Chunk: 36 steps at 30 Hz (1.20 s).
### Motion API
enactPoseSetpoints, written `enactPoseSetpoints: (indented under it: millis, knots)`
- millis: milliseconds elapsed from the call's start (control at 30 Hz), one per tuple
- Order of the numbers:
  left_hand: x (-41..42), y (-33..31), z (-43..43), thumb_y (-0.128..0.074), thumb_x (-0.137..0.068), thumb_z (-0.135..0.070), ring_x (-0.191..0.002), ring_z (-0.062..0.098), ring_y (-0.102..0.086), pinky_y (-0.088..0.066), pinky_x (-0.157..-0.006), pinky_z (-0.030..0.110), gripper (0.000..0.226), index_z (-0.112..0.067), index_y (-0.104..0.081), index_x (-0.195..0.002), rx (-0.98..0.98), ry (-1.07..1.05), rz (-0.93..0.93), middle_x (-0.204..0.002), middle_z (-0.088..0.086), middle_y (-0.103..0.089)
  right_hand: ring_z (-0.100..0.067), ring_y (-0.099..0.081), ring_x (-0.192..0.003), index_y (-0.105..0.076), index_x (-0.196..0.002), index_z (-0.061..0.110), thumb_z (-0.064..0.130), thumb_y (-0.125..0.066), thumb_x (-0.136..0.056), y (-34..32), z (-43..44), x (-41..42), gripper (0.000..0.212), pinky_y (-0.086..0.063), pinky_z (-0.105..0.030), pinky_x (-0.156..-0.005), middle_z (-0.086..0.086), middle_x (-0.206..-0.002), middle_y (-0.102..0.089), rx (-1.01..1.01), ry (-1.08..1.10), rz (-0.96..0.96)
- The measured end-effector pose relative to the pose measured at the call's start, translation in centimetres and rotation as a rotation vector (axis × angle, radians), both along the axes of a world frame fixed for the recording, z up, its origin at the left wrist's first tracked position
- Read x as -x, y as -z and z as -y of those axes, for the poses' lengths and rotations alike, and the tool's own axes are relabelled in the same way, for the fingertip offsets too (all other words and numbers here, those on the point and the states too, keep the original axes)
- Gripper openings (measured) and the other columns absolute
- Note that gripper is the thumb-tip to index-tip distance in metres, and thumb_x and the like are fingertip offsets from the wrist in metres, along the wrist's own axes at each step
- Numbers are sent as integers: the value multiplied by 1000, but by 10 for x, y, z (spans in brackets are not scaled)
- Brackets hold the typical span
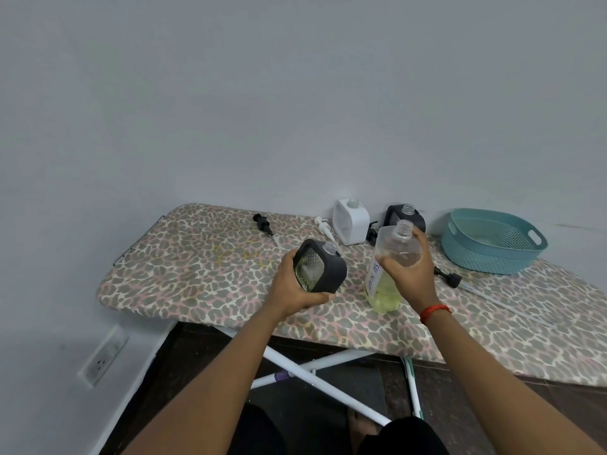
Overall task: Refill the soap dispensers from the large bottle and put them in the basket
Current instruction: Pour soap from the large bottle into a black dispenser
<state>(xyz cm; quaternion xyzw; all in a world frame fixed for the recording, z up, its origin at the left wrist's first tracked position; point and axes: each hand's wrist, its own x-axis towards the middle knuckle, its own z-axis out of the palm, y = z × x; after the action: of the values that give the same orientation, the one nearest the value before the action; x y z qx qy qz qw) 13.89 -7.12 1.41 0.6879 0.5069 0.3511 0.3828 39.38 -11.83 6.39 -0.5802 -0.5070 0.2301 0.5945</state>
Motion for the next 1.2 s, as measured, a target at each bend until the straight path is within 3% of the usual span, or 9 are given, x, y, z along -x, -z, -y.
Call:
enactPoseSetpoints:
  millis: [167,300,400,533,633,833,933,1067,1200]
  knots:
    - [18,-13,-9,-101,-49,-45,-130,17,-53,-47,-110,37,127,-24,-30,-152,74,92,-111,-142,-6,-50,-19,-58,-123,-47,-136,35,13,-85,-77,0,1,0,74,-50,-38,-102,5,-134,-58,-5,5,13]
    - [24,-17,-1,-102,-59,-21,-119,8,-52,-45,-100,24,114,-18,-34,-151,69,83,-77,-132,-11,-50,-15,-58,-117,-44,-133,37,5,-82,-79,-2,1,2,74,-49,-21,-92,14,-125,-57,-18,21,23]
    - [30,-13,4,-101,-60,-18,-120,10,-56,-49,-109,37,110,-23,-35,-149,91,88,-37,-133,-11,-54,-9,-55,-117,-45,-136,32,6,-82,-80,-3,3,2,73,-42,-7,-85,16,-125,-56,-8,17,27]
    - [26,-13,27,-98,-65,-13,-127,13,-53,-45,-105,30,114,-18,-31,-157,123,-33,44,-135,-10,-51,19,-55,-105,-46,-140,25,5,-82,-79,-3,4,2,73,-43,0,-79,18,-124,-55,-6,8,9]
    - [1,-8,57,-94,-71,-10,-120,11,-56,-46,-98,26,95,-20,-42,-151,46,-205,173,-122,-16,-55,32,-47,-103,-45,-143,20,4,-82,-80,-2,4,2,75,-38,5,-80,22,-124,-52,-20,12,9]
    - [-39,-1,76,-91,-75,-28,-103,14,-68,-57,-91,38,54,-29,-63,-122,-133,-495,213,-109,-11,-69,2,-56,-116,-44,-146,22,11,-84,-79,-1,5,1,80,-42,-1,-87,10,-135,-55,-21,11,29]
    - [-36,1,66,-90,-78,-25,-103,17,-70,-59,-90,38,47,-23,-68,-119,-119,-464,217,-109,-4,-73,2,-53,-117,-43,-147,20,10,-84,-78,-2,5,1,81,-39,2,-88,7,-139,-54,-40,13,27]
    - [-19,7,31,-88,-82,-23,-106,16,-71,-60,-95,44,45,-22,-66,-122,-16,-305,226,-113,-3,-73,31,-45,-108,-45,-145,16,7,-84,-78,1,4,2,78,-34,7,-86,17,-128,-54,-80,32,5]
    - [-11,-5,-16,-88,-82,-19,-114,22,-68,-57,-91,30,58,-13,-61,-133,11,-190,150,-124,5,-71,30,-46,-110,-48,-143,7,-1,-83,-76,7,1,2,75,-35,4,-91,25,-124,-51,-130,77,-14]
